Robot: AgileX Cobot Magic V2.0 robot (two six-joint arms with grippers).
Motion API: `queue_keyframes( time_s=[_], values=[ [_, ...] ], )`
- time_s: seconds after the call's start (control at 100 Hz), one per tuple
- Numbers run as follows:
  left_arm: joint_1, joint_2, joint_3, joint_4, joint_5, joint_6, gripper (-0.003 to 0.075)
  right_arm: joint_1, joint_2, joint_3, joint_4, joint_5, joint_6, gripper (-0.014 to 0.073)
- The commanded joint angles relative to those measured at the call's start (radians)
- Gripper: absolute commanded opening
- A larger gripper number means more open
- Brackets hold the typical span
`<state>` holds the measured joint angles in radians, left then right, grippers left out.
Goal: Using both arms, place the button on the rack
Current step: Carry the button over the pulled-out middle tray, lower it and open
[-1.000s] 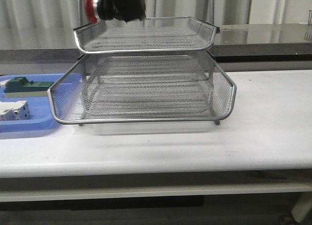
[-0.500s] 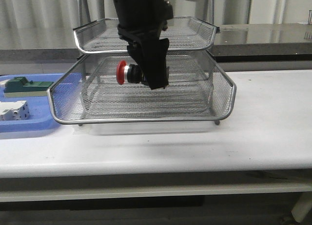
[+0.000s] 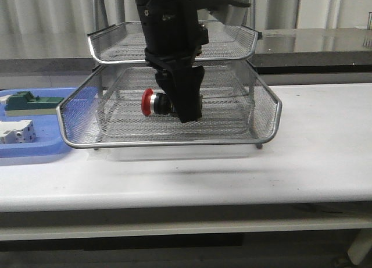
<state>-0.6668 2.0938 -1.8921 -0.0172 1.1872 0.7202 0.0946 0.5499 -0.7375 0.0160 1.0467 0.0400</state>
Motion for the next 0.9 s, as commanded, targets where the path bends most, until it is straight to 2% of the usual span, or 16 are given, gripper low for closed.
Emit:
queue_keyframes(
  time_s=[0.0, 0.08, 0.17, 0.31, 0.51, 0.67, 0.89],
  values=[
    [-0.007, -0.051, -0.026, -0.018, -0.015, -0.01, 0.0459, -0.007, 0.003, -0.034, -0.008, -0.052, -0.004, -0.0068],
    [-0.007, -0.051, -0.026, -0.018, -0.015, -0.01, 0.061, -0.007, 0.003, -0.034, -0.008, -0.052, -0.004, -0.0068],
    [-0.007, -0.051, -0.026, -0.018, -0.015, -0.01, 0.0684, -0.007, 0.003, -0.034, -0.008, -0.052, -0.004, -0.0068],
    [-0.007, -0.051, -0.03, -0.018, -0.006, -0.01, 0.0687, -0.007, 0.003, -0.034, -0.008, -0.052, -0.004, -0.0068],
    [-0.007, -0.051, -0.11, -0.018, 0.074, -0.015, 0.0687, -0.007, 0.003, -0.034, -0.008, -0.052, -0.004, -0.0068],
    [-0.007, -0.063, -0.18, -0.002, 0.088, -0.083, 0.0687, -0.007, 0.003, -0.034, -0.008, -0.052, -0.004, -0.0068],
    [-0.007, -0.125, -0.185, 0.0, 0.088, -0.17, 0.0687, -0.007, 0.003, -0.034, -0.008, -0.052, -0.004, -0.0068]
  ],
)
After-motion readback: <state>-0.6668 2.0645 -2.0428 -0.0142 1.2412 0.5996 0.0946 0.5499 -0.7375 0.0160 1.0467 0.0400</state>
